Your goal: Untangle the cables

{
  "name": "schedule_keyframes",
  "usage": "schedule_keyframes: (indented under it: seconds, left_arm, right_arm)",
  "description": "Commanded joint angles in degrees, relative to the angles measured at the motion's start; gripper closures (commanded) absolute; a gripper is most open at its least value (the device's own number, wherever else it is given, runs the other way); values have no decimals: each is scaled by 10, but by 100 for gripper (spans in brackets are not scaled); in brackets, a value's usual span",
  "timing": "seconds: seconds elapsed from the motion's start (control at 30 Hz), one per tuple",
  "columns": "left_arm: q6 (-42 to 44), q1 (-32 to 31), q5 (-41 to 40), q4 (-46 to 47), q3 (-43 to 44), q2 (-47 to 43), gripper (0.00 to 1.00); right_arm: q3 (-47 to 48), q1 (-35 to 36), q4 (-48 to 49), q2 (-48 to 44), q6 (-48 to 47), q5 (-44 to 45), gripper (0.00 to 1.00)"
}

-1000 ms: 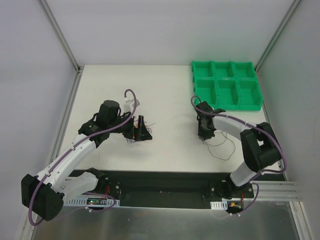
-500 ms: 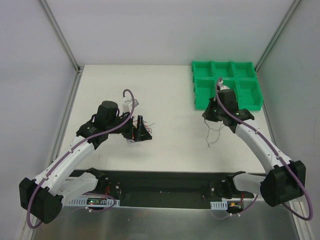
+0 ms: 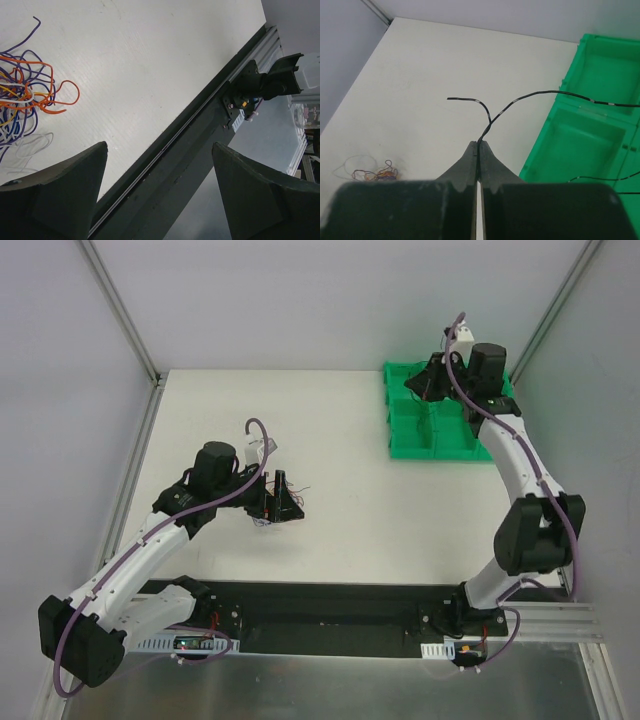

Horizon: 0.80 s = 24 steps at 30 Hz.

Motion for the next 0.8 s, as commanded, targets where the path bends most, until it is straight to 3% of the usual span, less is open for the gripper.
schedule_keyframes:
  seconds: [0.0, 0.13, 0.33, 0.6, 0.77]
  left_arm:
    - [0, -5, -9, 14, 5, -2, 15]
    - [2, -5, -9, 15, 6, 9, 15]
    - [2, -5, -17, 16, 1, 16, 15]
    - [2, -5, -10, 23, -5, 26, 16]
    - [-1, -6, -6, 31, -6, 32, 16]
  right_arm:
    - [15, -13, 140, 88, -57, -101, 100]
    - [-15, -22, 290, 157, 27, -154, 100]
    - [-128, -28, 350, 145, 152, -114, 100]
    - [-200, -56, 279, 143, 345, -74, 100]
    - [-129, -56, 133, 176, 277, 12, 100]
